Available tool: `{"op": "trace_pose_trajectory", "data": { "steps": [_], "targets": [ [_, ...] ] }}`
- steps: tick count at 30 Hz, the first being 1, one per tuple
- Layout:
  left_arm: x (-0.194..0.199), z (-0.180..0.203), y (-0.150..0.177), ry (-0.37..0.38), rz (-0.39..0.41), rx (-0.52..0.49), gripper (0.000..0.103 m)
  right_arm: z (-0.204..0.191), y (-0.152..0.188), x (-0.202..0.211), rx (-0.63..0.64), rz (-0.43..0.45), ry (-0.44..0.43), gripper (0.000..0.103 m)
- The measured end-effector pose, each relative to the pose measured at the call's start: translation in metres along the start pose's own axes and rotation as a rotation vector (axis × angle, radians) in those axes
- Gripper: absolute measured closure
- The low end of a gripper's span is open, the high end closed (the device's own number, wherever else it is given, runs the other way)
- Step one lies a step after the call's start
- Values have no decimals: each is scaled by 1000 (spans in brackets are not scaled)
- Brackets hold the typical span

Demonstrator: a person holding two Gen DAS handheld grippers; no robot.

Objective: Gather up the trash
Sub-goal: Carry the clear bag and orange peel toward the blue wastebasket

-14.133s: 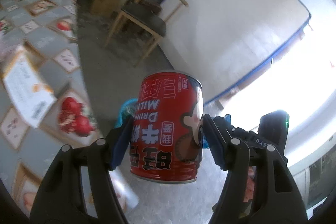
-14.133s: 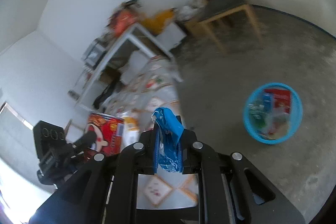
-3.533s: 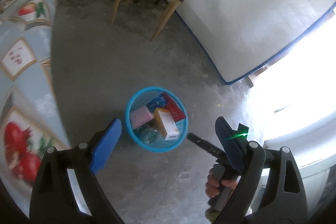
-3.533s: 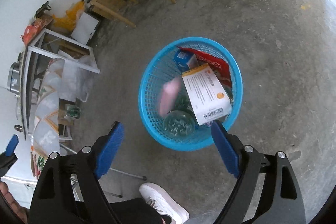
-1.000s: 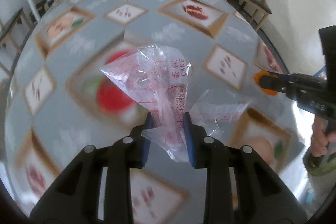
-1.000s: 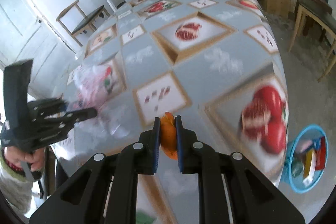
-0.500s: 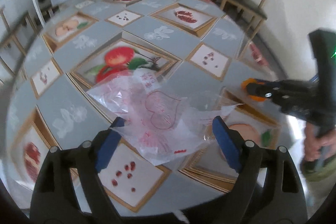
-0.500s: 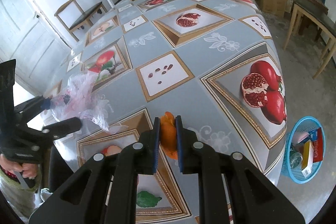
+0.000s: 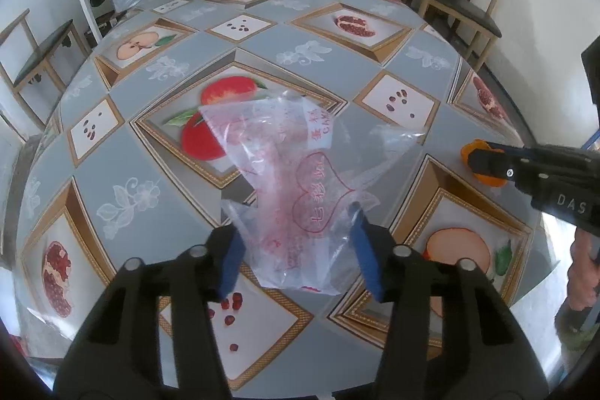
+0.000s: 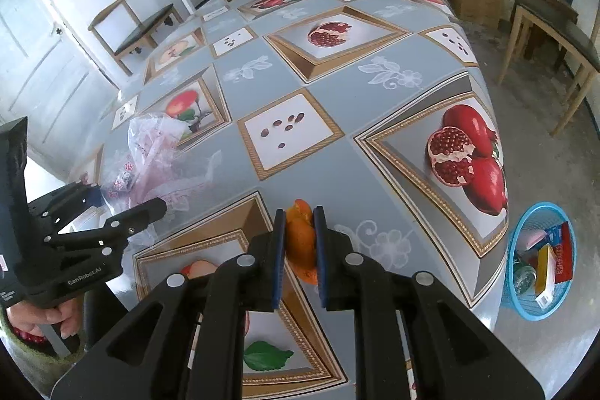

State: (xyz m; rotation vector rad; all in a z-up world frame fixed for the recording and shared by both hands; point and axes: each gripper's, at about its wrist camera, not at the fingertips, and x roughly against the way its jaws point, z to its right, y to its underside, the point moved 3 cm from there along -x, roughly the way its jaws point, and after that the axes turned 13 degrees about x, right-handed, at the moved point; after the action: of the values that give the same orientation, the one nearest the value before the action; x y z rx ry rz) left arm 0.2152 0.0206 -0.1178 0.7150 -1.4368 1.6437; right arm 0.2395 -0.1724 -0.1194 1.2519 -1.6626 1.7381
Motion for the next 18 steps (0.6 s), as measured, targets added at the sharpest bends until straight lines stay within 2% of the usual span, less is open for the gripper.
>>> {"op": "trace_pose_trajectory", "data": {
  "steps": [5, 8, 18],
  "targets": [
    [5, -6, -3, 27, 24, 33, 69, -2, 0, 0, -4, 2, 19, 88],
    [9, -11, -5, 45, 38, 56, 73, -4, -1, 1, -11, 5, 24, 89],
    [28, -16, -13, 100, 85, 92, 81, -8, -7, 11, -26, 36, 17, 89]
  ]
}}
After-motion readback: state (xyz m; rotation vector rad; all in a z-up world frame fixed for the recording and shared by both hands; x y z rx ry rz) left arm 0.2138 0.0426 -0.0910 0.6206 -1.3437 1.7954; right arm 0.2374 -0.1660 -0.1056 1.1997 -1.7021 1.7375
